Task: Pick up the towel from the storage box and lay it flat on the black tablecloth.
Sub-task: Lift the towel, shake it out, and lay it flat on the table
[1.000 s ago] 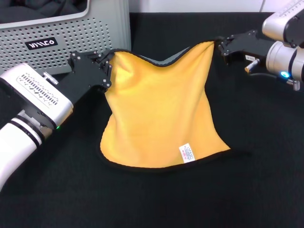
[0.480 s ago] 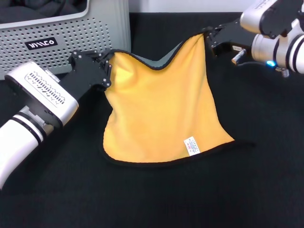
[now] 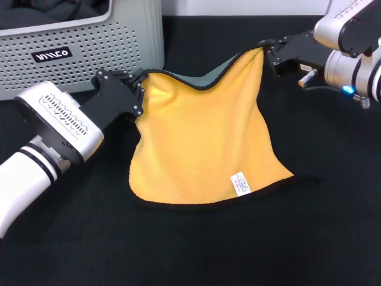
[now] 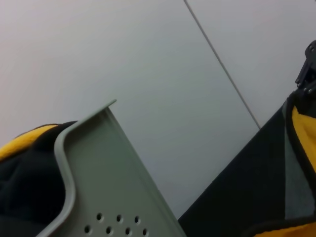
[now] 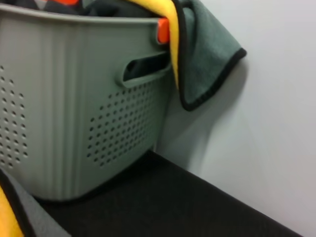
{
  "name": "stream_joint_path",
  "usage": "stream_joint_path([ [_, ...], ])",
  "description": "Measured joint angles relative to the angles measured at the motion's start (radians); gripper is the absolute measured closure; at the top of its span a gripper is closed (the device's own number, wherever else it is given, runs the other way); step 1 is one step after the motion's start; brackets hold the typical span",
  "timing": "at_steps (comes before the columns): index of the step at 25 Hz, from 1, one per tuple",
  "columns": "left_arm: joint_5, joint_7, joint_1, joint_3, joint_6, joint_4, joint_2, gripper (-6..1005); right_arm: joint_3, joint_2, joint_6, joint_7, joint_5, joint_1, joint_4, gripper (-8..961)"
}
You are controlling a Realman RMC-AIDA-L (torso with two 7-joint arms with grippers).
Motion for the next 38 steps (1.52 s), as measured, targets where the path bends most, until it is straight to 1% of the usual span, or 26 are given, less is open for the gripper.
stream_joint_path([
  [3,0.003,0.000,-0.006,0.000,-0.009,0.002,0.000,955,-0.020,0.002,-0.053,0.081,-0.092,-0.021,-0.061,922],
  [6,0.004,0.001,-0.019,0.000,-0.040,0.004,0.000,955,-0.054,0.004,-0.111,0.181,-0.191,-0.020,-0.108,921],
  [8,0.004,0.001,-0.032,0.000,-0.065,0.002,0.000,955,-0.063,0.004,-0.137,0.203,-0.214,-0.012,-0.111,921],
  [11,0.004,0.001,-0.054,0.000,-0.099,-0.001,0.000,954,-0.058,0.005,-0.151,0.204,-0.215,0.021,-0.068,921],
  [13,0.003,0.001,-0.059,0.000,-0.106,-0.001,0.000,954,-0.056,0.005,-0.157,0.202,-0.211,0.048,-0.030,921],
  [16,0.000,0.001,-0.061,0.000,-0.122,0.004,0.000,954,-0.056,0.006,-0.170,0.196,-0.209,0.070,0.003,920],
  [27,0.003,0.001,-0.071,0.000,-0.175,0.008,0.000,953,-0.059,0.006,-0.185,0.188,-0.212,0.085,0.065,919],
  [32,-0.004,0.001,-0.081,-0.006,-0.205,0.006,0.000,953,-0.059,0.006,-0.185,0.176,-0.210,0.082,0.071,919],
  [38,-0.005,-0.003,-0.094,-0.006,-0.209,0.002,0.000,945,-0.062,0.006,-0.193,0.168,-0.210,0.079,0.074,918],
])
